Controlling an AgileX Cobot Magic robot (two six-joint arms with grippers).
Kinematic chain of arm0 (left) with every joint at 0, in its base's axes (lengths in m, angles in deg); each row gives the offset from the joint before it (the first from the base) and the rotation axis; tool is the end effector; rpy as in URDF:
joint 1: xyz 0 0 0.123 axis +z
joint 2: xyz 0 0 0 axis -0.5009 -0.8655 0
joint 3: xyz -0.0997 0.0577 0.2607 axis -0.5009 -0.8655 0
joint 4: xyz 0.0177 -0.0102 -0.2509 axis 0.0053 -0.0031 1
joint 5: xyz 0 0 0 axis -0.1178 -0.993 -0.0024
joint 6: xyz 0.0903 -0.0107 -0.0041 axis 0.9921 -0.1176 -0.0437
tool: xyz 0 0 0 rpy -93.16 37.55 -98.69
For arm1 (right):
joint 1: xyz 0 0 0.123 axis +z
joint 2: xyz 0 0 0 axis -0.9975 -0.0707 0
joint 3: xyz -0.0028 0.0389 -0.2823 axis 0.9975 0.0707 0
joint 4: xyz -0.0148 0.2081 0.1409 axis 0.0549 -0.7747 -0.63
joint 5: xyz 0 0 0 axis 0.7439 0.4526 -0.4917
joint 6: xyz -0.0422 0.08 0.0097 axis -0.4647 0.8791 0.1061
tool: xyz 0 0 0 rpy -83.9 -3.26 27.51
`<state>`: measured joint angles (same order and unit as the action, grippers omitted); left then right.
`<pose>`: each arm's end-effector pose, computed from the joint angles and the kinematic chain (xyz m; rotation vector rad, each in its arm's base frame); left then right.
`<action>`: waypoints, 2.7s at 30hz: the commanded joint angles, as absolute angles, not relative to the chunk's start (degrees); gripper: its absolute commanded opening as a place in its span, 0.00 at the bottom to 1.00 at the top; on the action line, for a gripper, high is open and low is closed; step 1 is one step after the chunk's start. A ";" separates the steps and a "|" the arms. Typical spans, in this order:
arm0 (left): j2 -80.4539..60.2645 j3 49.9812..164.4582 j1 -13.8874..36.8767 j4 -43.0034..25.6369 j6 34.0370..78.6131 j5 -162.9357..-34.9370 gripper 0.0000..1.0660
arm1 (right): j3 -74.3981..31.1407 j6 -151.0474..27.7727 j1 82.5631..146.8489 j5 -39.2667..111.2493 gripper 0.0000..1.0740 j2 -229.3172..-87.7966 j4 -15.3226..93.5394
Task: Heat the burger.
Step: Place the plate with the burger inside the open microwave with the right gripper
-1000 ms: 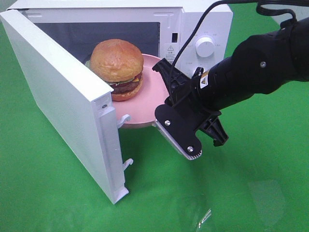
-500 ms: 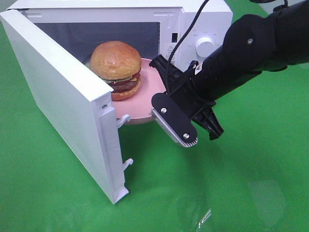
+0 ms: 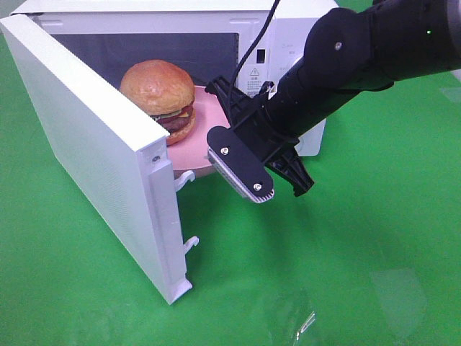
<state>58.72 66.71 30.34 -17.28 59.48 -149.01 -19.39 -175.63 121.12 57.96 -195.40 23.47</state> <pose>-0.0086 -0.0084 0.2822 0.1243 2.0187 -0.0455 0.3101 0.2282 0.1863 -2.3838 0.8590 -0.3847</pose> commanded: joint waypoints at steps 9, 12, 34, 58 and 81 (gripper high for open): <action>59.63 66.60 29.94 -17.28 59.42 -149.18 0.94 | -26.50 -165.54 120.78 55.04 0.00 -199.07 31.55; 59.63 66.60 29.94 -17.28 59.42 -149.18 0.94 | -27.93 -162.91 120.78 55.16 0.00 -199.81 34.64; 59.63 66.60 29.94 -17.39 59.42 -149.18 0.94 | -37.90 -152.37 120.78 56.13 0.00 -207.37 39.28; 59.63 66.60 29.94 -17.39 59.42 -149.18 0.94 | -54.80 -136.32 121.41 63.29 0.01 -218.89 47.76; 59.63 66.60 29.94 -17.39 59.42 -149.18 0.94 | -59.84 -135.00 121.41 62.38 0.05 -223.59 49.19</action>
<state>58.72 66.71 30.34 -17.56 59.48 -149.01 -58.99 -135.18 121.30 65.13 -223.93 48.50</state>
